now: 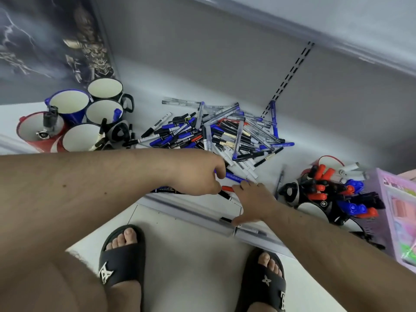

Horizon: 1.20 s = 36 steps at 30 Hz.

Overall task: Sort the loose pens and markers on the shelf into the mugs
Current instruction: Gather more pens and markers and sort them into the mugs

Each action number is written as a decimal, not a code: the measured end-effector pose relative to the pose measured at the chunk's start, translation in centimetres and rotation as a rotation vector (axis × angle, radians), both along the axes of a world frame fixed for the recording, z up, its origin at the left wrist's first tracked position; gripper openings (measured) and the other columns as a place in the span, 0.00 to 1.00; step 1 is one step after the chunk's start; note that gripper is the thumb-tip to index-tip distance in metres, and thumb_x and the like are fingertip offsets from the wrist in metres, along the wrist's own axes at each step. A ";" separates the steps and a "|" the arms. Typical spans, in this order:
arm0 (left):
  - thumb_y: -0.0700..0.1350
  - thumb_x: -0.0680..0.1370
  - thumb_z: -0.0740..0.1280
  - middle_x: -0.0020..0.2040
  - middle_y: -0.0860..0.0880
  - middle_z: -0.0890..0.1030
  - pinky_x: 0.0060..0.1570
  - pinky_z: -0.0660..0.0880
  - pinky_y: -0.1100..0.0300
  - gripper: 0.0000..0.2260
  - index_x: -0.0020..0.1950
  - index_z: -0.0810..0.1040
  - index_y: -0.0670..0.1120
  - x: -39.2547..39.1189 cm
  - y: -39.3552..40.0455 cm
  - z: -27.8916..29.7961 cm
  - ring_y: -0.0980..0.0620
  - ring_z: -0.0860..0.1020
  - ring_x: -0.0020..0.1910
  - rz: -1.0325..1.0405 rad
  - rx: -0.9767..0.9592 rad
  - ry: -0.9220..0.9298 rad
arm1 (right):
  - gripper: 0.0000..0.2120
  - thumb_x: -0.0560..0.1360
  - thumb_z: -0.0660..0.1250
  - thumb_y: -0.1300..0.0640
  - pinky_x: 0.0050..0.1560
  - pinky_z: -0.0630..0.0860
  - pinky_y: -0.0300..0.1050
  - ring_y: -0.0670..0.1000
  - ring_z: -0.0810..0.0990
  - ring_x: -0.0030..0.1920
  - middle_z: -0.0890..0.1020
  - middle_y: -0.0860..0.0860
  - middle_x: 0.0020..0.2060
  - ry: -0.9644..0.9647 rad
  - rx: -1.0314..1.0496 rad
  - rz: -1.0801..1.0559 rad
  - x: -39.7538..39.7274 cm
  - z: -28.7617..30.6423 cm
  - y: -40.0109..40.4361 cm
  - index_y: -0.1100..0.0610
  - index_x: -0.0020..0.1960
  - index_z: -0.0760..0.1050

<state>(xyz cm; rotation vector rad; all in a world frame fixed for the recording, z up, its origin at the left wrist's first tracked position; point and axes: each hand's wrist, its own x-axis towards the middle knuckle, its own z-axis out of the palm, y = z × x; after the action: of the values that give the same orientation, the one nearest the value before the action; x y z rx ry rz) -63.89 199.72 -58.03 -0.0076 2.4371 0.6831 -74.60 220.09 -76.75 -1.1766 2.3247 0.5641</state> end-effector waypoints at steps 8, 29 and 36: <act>0.51 0.79 0.64 0.60 0.57 0.78 0.41 0.68 0.66 0.16 0.67 0.73 0.54 0.1 0.3 -0.5 0.55 0.73 0.49 -0.019 -0.025 -0.001 | 0.35 0.71 0.66 0.37 0.60 0.71 0.52 0.55 0.73 0.62 0.72 0.52 0.65 -0.027 -0.096 -0.019 -0.7 0.0 -0.8 0.53 0.72 0.63; 0.48 0.81 0.62 0.59 0.56 0.76 0.44 0.69 0.66 0.15 0.67 0.73 0.52 0.2 -0.3 -1.1 0.57 0.72 0.48 -0.012 -0.019 -0.054 | 0.16 0.77 0.62 0.62 0.42 0.72 0.48 0.53 0.74 0.44 0.73 0.52 0.45 -0.154 -0.033 -0.260 0.6 0.0 -1.8 0.58 0.64 0.68; 0.49 0.80 0.62 0.61 0.50 0.79 0.58 0.75 0.52 0.17 0.69 0.68 0.52 0.6 -1.0 -1.8 0.49 0.78 0.56 0.149 0.058 -0.073 | 0.06 0.76 0.65 0.58 0.36 0.66 0.44 0.53 0.71 0.34 0.72 0.51 0.32 -0.483 -1.027 -1.074 1.2 6.3 -5.1 0.55 0.42 0.69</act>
<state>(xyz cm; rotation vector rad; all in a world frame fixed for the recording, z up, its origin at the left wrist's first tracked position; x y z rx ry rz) -63.25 198.77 -59.80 -0.1899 2.3626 0.8048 -73.37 215.02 -70.41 -0.1315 2.3195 -1.2337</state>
